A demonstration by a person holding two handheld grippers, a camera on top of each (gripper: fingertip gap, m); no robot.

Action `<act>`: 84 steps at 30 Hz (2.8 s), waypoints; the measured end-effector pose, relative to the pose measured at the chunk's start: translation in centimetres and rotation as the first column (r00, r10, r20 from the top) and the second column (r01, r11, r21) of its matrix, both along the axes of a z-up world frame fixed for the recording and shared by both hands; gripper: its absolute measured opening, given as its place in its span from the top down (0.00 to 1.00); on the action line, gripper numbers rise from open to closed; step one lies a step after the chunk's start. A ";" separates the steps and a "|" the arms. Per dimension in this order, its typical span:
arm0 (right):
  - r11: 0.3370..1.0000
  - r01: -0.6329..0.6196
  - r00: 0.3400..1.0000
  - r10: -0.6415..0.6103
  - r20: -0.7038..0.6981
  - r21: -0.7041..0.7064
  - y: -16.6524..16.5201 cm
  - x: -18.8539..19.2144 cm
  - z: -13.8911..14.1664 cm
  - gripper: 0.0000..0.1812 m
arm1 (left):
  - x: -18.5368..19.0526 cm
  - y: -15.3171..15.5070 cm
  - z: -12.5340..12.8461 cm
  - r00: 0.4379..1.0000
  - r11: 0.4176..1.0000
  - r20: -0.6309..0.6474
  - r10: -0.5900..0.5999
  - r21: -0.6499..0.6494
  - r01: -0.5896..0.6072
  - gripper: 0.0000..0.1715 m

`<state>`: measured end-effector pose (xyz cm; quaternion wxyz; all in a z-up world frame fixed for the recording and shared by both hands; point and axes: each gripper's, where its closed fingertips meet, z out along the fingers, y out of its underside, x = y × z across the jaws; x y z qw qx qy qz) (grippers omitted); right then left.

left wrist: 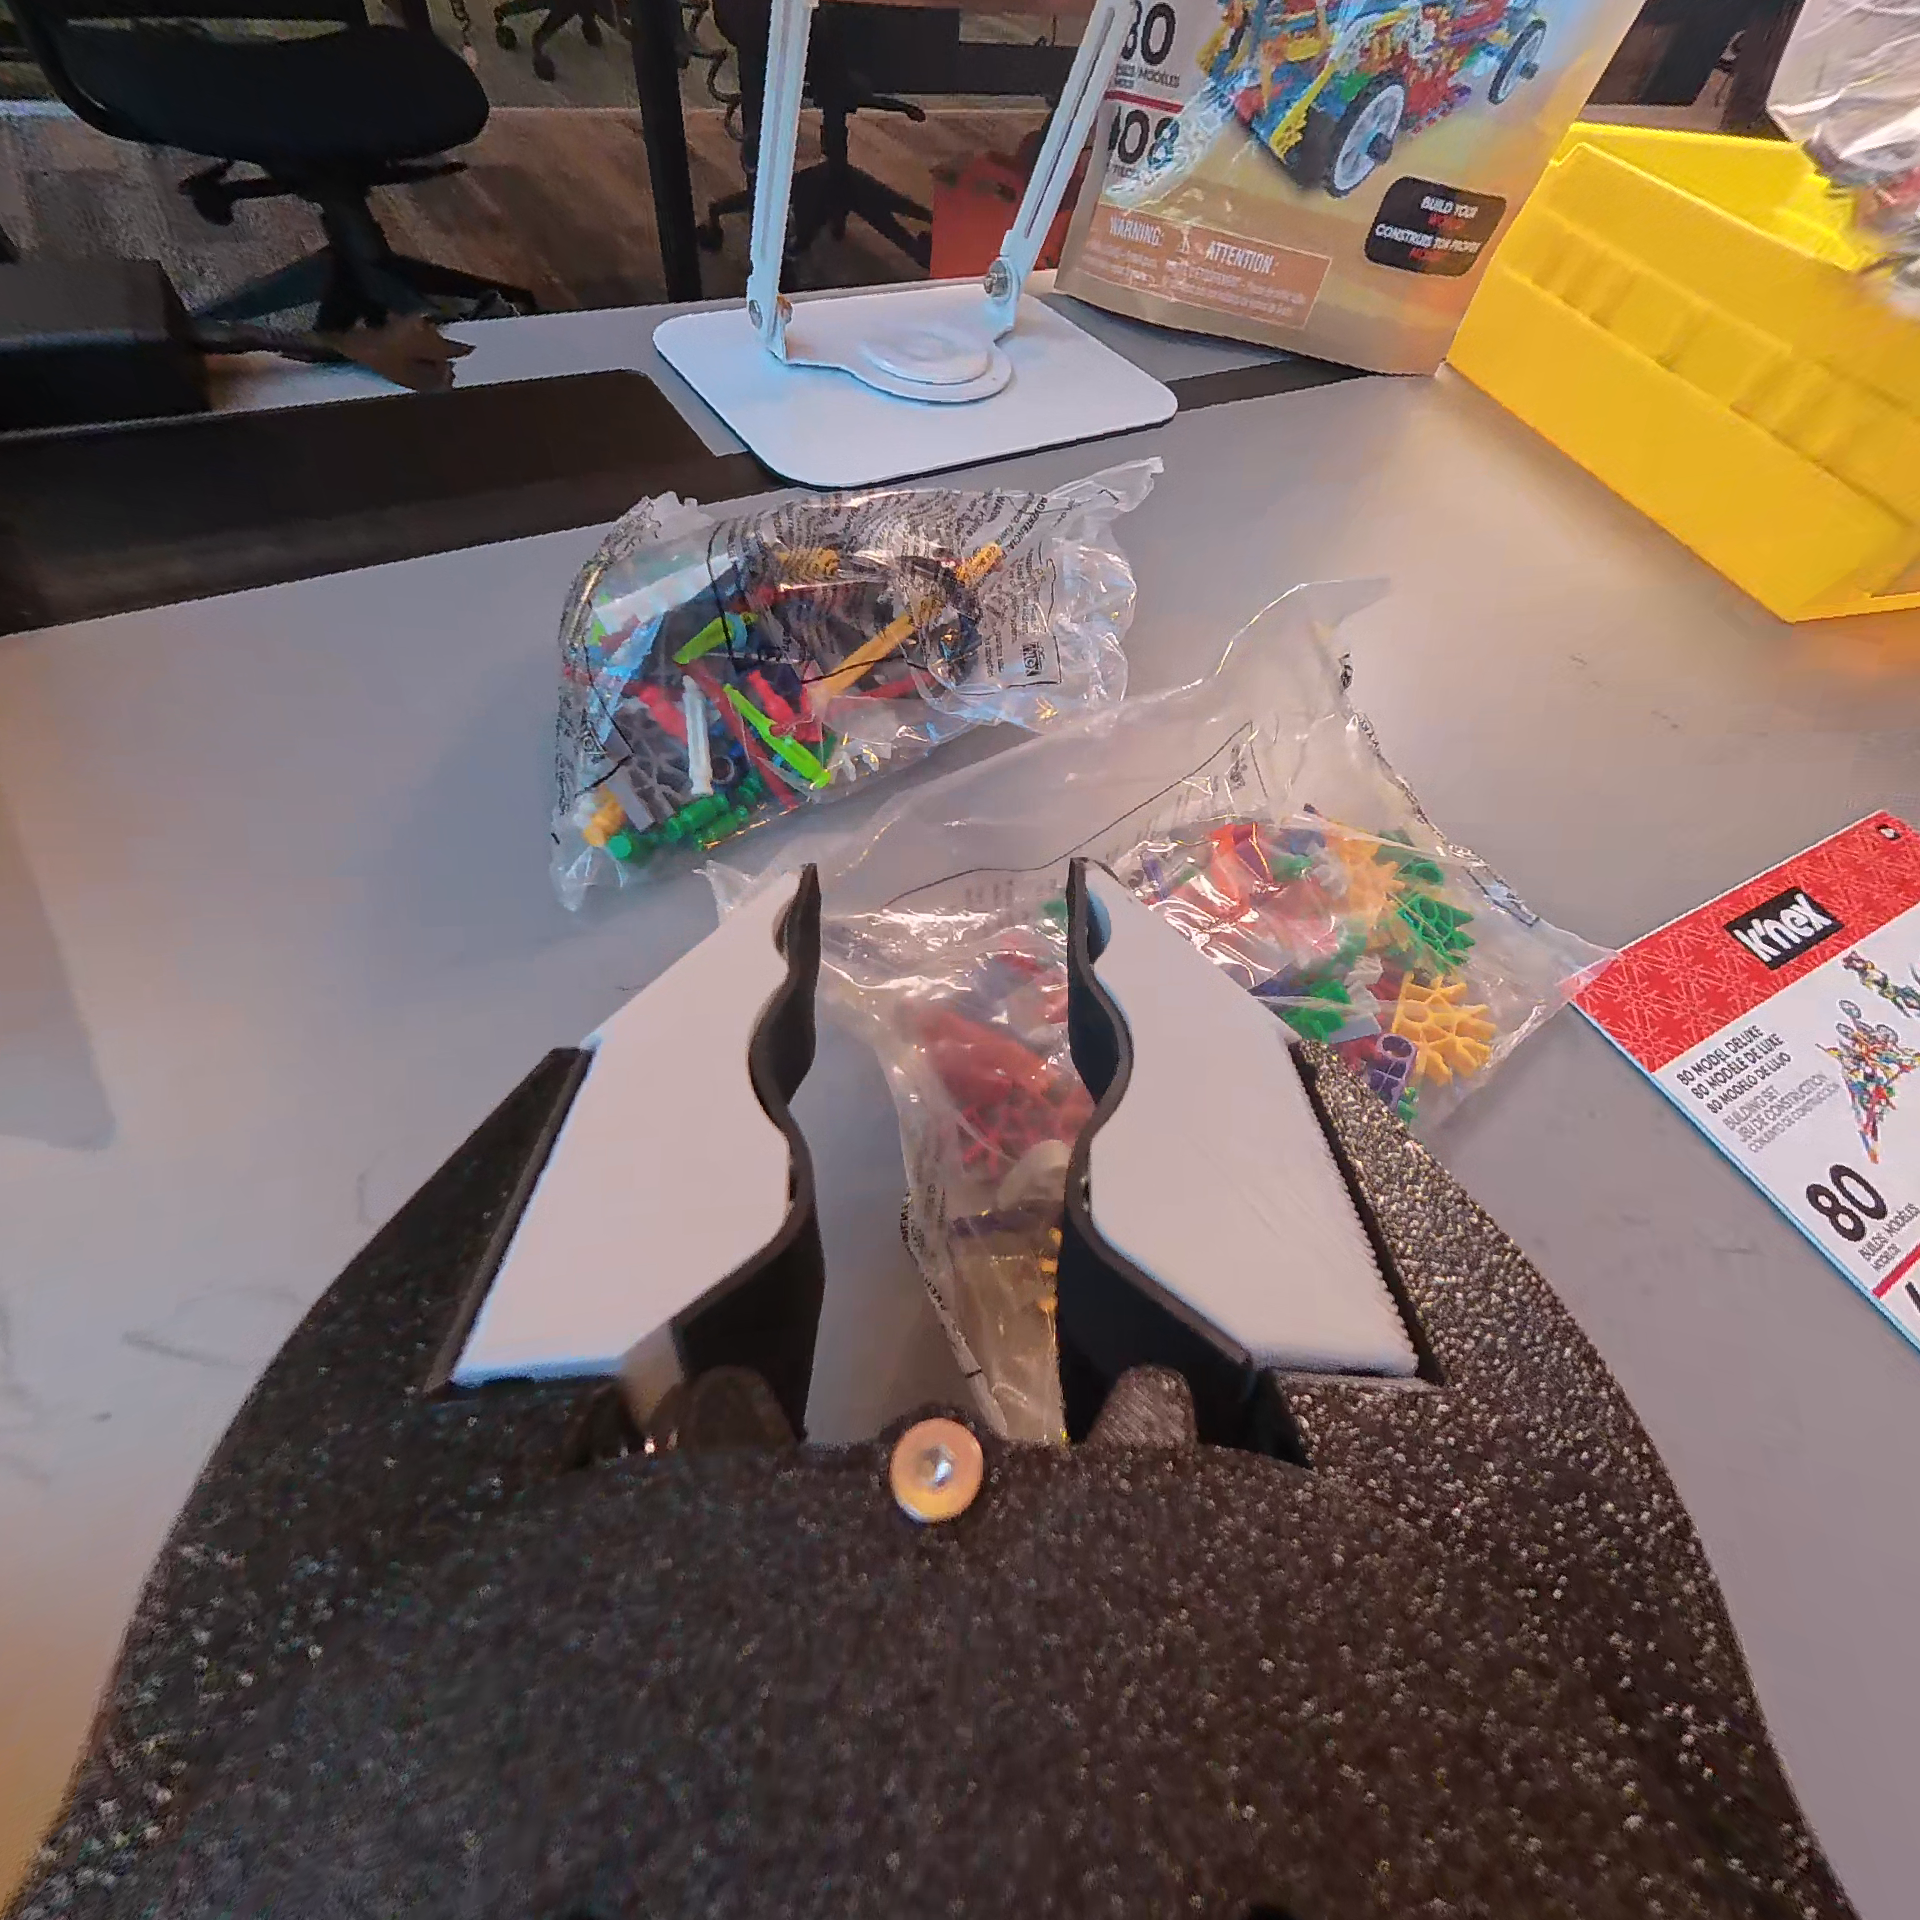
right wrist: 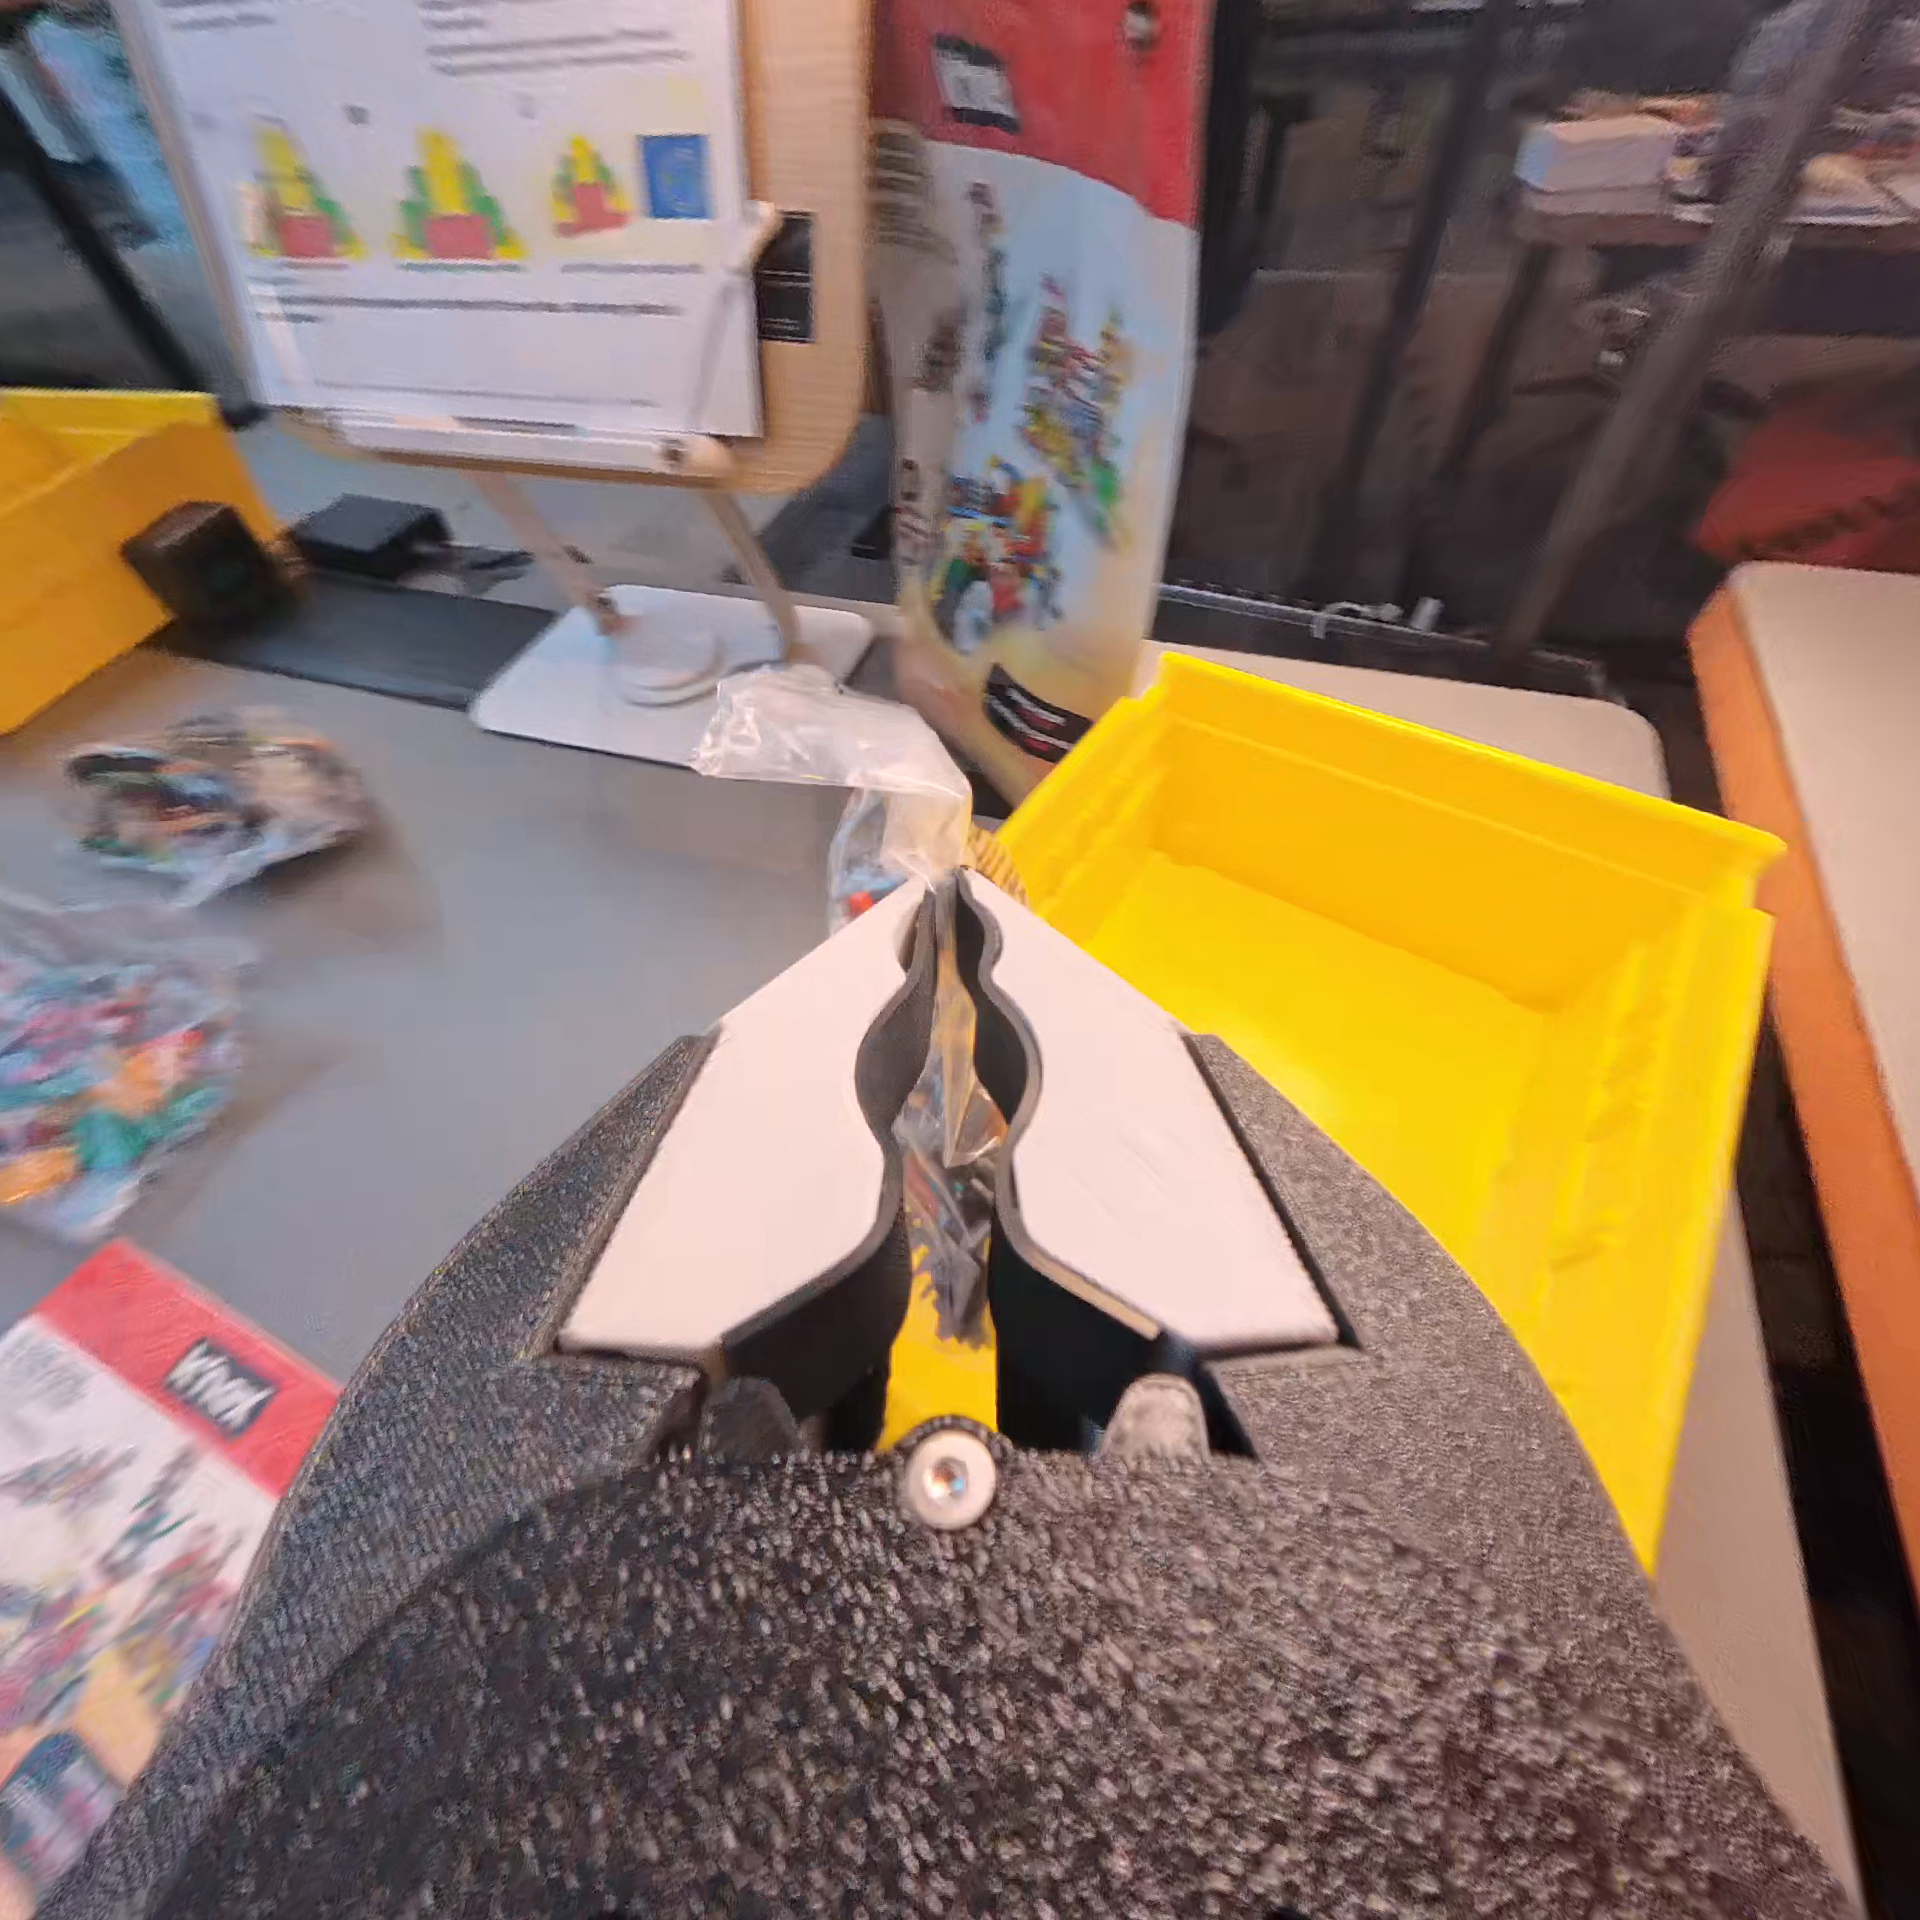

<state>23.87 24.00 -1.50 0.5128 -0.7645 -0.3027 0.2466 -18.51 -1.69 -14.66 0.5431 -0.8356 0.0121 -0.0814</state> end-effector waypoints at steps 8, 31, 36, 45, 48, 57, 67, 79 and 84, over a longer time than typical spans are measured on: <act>0.906 0.314 0.940 -0.339 0.044 0.285 2.5 5.3 0.1 0.65 | 0.5 -0.3 -1.3 0.995 0.994 0.089 -0.039 -0.097 0.047 0.65; 0.866 -0.354 0.892 0.427 -0.152 0.352 -14.2 -16.9 -5.4 0.78 | -3.2 4.7 1.5 0.940 0.989 -0.340 -0.006 -0.143 -0.045 0.70; 0.860 -0.358 0.896 0.426 -0.125 0.362 -14.3 -16.2 -5.9 0.81 | -5.0 10.5 -0.9 0.775 0.985 -0.627 -0.081 -0.168 -0.033 0.77; 0.871 -0.373 0.873 0.446 -0.198 0.318 -14.2 -15.6 -5.3 0.84 | -4.6 11.1 8.9 0.988 0.998 -0.146 -0.039 -0.045 0.033 0.98; 0.873 -0.382 0.867 0.452 -0.210 0.305 -14.2 -15.5 -5.3 0.84 | -9.5 10.0 13.9 0.996 0.996 -0.011 0.090 0.013 -0.090 0.98; 0.875 -0.410 0.849 0.469 -0.244 0.258 -14.5 -15.7 -5.6 0.85 | -28.6 7.2 17.4 0.817 0.825 -0.128 0.563 0.024 -0.565 0.98; 0.882 -0.419 0.851 0.465 -0.245 0.218 -14.7 -16.0 -6.5 0.85 | -29.3 8.9 15.6 0.826 0.843 -0.165 0.538 0.122 -0.524 0.85; 0.866 -0.457 0.836 0.496 -0.234 0.202 -15.5 -16.7 -7.1 0.85 | 2.2 3.3 -0.8 0.814 0.673 0.082 -0.575 -0.517 0.528 0.68; 0.863 -0.457 0.838 0.499 -0.222 0.214 -15.6 -16.6 -7.0 0.85 | 4.5 2.0 -2.8 0.754 0.602 0.022 -0.657 -0.587 0.541 1.00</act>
